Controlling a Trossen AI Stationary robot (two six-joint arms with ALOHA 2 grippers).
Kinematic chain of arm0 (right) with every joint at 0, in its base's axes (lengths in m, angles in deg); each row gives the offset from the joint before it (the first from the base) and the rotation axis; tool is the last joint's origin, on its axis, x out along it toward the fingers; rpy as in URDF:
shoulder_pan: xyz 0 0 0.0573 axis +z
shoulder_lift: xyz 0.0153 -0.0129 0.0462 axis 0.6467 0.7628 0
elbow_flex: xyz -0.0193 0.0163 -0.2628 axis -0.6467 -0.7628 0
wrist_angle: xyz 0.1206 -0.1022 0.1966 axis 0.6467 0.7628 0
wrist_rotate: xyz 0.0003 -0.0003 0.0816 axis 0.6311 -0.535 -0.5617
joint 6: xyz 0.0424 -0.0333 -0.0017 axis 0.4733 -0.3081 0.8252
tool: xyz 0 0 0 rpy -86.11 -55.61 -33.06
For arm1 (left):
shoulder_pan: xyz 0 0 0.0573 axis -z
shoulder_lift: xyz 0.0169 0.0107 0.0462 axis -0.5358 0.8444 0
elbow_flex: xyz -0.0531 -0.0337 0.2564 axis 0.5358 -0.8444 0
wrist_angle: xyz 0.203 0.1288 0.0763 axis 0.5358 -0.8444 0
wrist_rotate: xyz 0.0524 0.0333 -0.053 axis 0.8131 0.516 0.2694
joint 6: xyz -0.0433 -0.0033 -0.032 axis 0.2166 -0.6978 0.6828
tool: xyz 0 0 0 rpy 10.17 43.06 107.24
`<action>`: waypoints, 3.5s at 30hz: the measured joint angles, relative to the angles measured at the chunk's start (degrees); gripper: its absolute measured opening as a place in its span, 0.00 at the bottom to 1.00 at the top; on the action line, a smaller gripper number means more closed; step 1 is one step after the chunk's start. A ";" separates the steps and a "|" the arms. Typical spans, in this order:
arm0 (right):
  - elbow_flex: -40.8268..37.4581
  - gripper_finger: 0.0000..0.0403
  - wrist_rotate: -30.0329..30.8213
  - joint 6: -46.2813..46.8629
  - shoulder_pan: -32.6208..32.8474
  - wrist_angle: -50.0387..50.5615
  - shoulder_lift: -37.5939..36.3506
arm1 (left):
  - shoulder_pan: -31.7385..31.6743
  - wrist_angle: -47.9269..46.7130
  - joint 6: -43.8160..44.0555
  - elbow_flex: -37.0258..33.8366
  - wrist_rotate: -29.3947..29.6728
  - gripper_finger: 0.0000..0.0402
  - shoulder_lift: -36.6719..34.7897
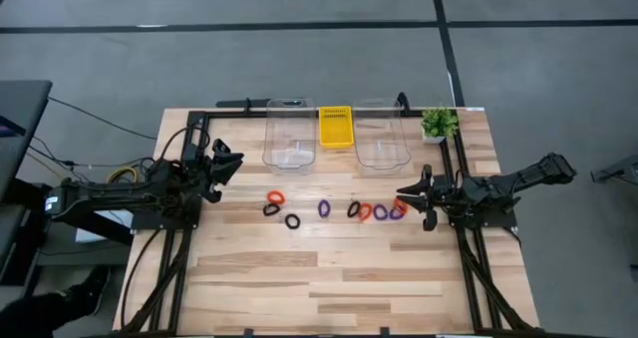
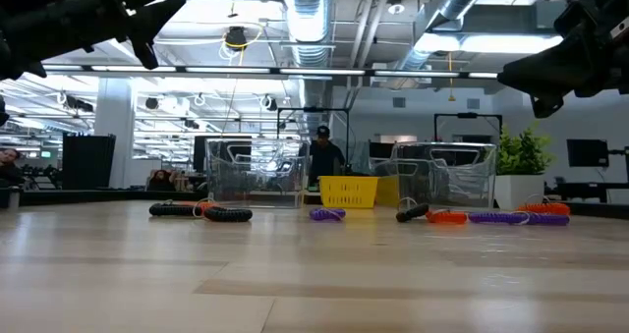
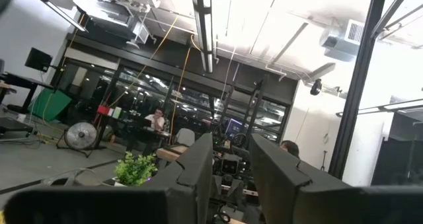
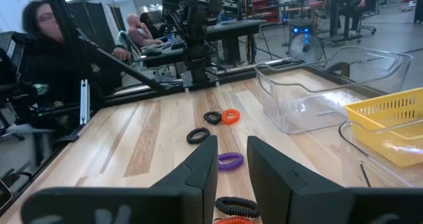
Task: Sort spring keychains
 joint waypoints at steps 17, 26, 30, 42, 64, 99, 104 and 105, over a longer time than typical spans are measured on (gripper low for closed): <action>0.00 0.18 0.00 0.00 0.00 -0.02 -0.01 | -0.01 0.00 -0.01 0.00 0.00 0.25 0.02; 0.00 0.18 0.01 0.00 -0.02 -0.01 0.00 | 0.00 0.00 -0.01 0.00 0.00 0.25 0.02; -0.01 0.18 0.01 0.00 0.00 0.00 0.00 | 0.00 0.00 0.00 0.00 0.00 0.25 0.02; 0.00 0.18 0.02 0.00 -0.02 -0.02 -0.02 | -0.02 0.00 -0.02 0.00 0.00 0.25 0.00; -0.01 0.18 0.01 0.00 0.01 -0.01 -0.01 | -0.02 0.00 -0.02 0.00 0.00 0.25 0.01; -0.07 0.18 -0.07 -6.56 -0.39 -18.75 0.01 | 0.00 0.02 1.04 0.00 -0.01 0.25 0.00; -0.07 0.18 -0.09 -5.38 -0.32 -18.78 0.04 | 0.00 0.08 2.03 0.00 -1.39 0.25 0.44; -0.07 0.18 -0.09 -4.68 -0.32 -18.66 0.30 | 0.00 0.10 1.44 0.00 -2.37 0.25 0.85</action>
